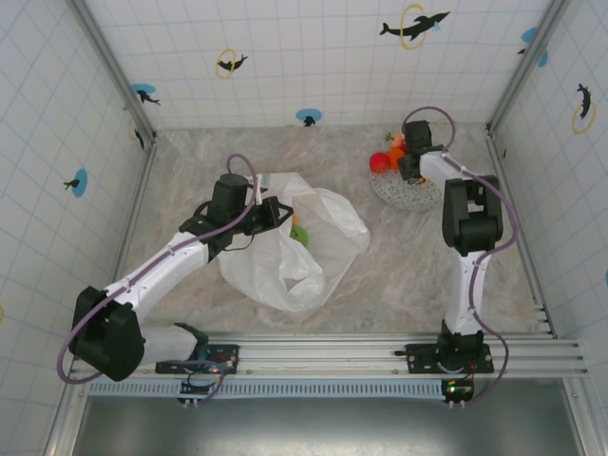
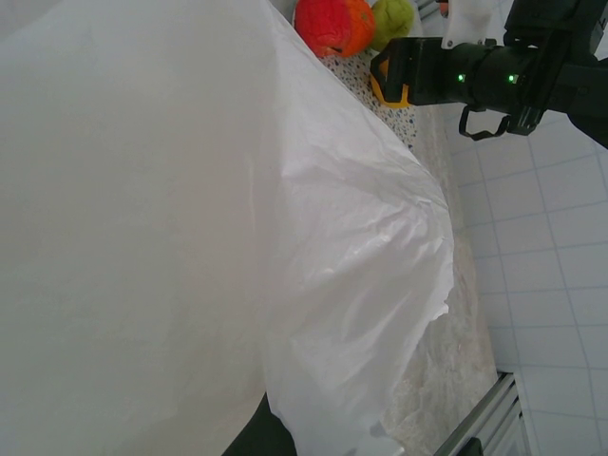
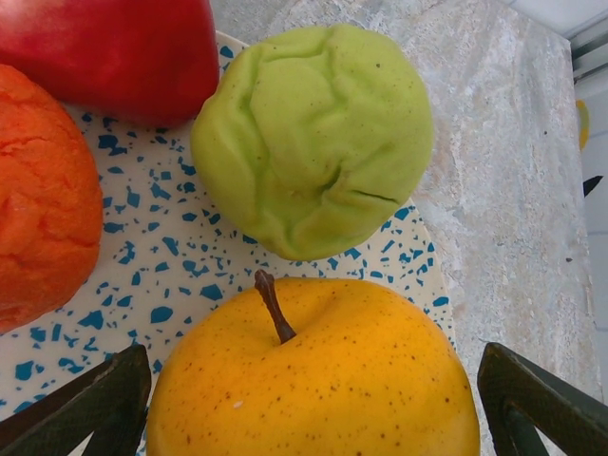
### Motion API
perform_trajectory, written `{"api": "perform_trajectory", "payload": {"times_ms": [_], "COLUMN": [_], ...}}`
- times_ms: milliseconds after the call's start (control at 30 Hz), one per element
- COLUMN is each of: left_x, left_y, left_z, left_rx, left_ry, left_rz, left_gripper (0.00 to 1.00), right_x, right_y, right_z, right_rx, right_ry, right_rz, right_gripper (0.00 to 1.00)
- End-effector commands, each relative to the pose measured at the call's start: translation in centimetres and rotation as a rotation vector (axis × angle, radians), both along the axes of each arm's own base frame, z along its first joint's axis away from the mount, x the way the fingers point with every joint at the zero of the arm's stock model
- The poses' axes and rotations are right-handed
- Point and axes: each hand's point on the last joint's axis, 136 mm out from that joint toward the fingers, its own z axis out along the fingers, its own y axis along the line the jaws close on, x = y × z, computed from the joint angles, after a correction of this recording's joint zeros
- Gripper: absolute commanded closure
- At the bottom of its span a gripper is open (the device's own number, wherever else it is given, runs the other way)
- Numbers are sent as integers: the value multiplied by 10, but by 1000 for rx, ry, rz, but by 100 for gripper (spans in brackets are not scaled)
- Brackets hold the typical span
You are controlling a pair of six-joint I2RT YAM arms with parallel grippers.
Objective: Place the fruits into the plastic bag
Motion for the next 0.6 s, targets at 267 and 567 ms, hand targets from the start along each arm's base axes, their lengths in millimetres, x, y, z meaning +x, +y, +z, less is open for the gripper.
{"api": "perform_trajectory", "payload": {"times_ms": [267,567], "left_x": [3,1], "left_y": [0,1], "left_z": [9,9], "left_rx": [-10,-9], "left_ry": [-11,-16], "left_rz": [0,1], "left_gripper": [100,100], "right_x": [5,3], "right_y": [-8,-5], "right_z": [-12,18], "right_rx": [2,34], "right_ry": [44,2], "right_rz": [-5,-3], "right_gripper": [15,23]}}
